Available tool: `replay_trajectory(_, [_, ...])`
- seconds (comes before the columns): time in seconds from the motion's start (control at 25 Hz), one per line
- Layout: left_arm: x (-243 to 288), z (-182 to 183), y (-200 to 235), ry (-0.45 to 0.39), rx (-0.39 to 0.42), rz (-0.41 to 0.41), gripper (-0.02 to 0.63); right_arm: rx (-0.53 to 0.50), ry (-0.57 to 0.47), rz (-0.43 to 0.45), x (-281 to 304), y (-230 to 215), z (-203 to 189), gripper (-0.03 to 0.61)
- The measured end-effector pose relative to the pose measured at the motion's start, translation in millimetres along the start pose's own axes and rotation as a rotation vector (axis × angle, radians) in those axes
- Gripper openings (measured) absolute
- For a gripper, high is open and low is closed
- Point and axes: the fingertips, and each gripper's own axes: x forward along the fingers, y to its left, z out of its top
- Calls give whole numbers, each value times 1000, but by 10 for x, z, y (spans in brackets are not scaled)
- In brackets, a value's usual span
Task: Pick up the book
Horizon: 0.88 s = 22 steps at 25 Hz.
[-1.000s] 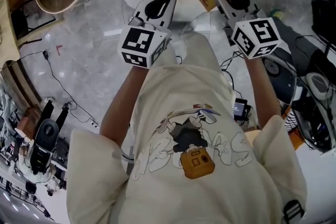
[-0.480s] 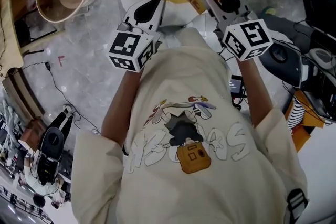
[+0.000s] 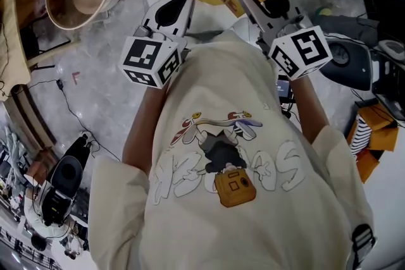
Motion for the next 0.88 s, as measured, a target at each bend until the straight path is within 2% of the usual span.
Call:
replay_trajectory(0.24, [-111, 155, -162, -66, 53, -1, -5, -11, -17, -12, -240, 182, -67, 160])
replay_trajectory(0.68, [-100, 216, -377, -57, 88, -47, -5, 7, -22, -44, -423, 149, -5, 160])
replay_trajectory(0.88, [-124, 189, -322, -70, 66, -40, -5, 11, -25, -59, -400, 148, -8, 160])
